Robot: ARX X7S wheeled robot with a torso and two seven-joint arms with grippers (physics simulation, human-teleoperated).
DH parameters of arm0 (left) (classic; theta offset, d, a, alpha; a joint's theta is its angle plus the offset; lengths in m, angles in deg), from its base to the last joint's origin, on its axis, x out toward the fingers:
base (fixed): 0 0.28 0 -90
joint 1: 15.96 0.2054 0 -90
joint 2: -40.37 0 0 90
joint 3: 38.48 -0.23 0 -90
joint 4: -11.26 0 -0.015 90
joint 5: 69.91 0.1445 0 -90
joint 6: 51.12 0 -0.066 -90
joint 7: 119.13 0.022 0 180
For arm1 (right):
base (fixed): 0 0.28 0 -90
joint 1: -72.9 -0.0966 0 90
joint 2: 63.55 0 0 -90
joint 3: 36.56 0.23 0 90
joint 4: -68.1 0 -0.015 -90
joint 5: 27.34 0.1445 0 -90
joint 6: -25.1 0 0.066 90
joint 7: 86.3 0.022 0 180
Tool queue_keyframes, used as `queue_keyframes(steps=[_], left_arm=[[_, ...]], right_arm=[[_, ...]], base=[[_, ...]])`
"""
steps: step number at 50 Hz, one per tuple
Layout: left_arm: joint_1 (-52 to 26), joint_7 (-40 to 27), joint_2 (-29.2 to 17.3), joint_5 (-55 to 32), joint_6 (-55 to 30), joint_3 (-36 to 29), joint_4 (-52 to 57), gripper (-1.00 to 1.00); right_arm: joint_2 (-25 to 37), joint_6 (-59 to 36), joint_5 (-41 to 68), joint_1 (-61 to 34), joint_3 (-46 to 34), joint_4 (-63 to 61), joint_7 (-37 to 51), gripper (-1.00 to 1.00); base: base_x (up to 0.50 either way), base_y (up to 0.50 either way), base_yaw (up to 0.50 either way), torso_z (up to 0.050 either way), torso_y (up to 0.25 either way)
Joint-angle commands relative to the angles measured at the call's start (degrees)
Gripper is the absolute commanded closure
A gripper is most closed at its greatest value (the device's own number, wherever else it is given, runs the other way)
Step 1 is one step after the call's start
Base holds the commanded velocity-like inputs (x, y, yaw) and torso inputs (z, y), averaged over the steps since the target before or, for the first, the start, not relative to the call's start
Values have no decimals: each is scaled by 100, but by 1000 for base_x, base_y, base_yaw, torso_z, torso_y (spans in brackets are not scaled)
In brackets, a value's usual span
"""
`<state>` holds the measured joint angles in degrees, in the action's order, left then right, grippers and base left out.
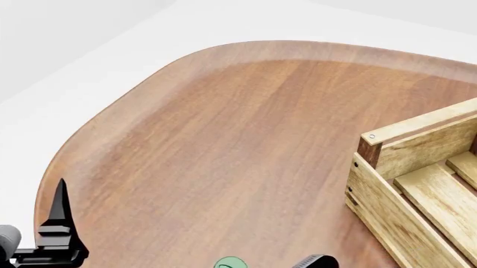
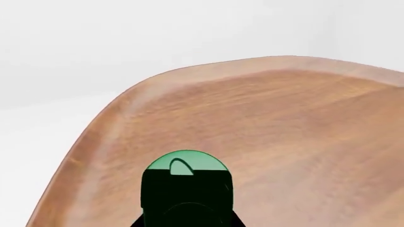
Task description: Pick up the salad dressing and put it in the tray.
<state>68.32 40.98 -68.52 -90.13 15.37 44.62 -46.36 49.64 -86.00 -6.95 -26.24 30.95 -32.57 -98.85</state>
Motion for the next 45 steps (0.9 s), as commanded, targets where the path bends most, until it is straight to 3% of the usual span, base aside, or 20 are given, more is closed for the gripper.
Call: queue_keyframes(steps=[1,24,45], left_arm=[[12,-20,-17,-28,19,1,1,-100],[29,-48,-45,-101,77,22,-14,-100],[20,-86,-99,-193,73,74,23,-100]], right_arm=[[184,-171,2,82,250,-1066,382,100],[485,-1225,494,-528,1089,-2330,1104,100],[620,-2262,1003,-1589,2017,-2227,1778,100]], base=[[0,0,0,0,0],[0,0,0,0,0],[0,0,0,0,0]])
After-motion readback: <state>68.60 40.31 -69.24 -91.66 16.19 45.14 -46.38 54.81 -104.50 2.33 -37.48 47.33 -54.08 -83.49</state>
